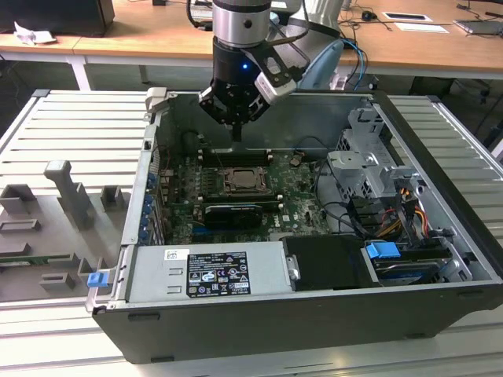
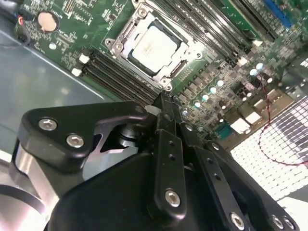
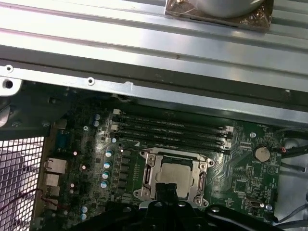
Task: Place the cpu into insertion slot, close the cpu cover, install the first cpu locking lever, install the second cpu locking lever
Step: 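Install the first cpu locking lever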
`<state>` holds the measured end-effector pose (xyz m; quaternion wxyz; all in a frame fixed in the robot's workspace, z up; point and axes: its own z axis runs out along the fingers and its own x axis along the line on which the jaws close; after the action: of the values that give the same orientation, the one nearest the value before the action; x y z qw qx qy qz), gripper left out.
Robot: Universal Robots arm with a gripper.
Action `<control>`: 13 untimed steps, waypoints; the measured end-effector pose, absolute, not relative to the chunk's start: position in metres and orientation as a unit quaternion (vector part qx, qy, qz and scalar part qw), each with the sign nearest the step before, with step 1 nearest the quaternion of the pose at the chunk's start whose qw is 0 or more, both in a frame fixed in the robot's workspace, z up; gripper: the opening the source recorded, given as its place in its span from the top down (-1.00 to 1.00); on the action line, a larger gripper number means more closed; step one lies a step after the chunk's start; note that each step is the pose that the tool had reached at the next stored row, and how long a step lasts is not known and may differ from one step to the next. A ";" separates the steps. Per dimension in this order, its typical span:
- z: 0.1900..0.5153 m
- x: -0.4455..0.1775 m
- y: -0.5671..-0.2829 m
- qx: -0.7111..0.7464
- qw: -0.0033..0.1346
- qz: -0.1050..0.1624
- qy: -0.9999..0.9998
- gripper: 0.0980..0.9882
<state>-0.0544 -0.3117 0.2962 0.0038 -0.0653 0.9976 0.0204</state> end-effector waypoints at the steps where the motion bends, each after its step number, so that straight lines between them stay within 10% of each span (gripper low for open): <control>1: 0.295 -0.055 -0.312 -0.057 0.004 0.020 0.998 0.98; 13: 0.278 -0.058 -0.312 -0.010 0.005 0.020 1.000 0.98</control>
<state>-0.0582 -0.3116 0.2777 0.0048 -0.0105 0.9997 0.0200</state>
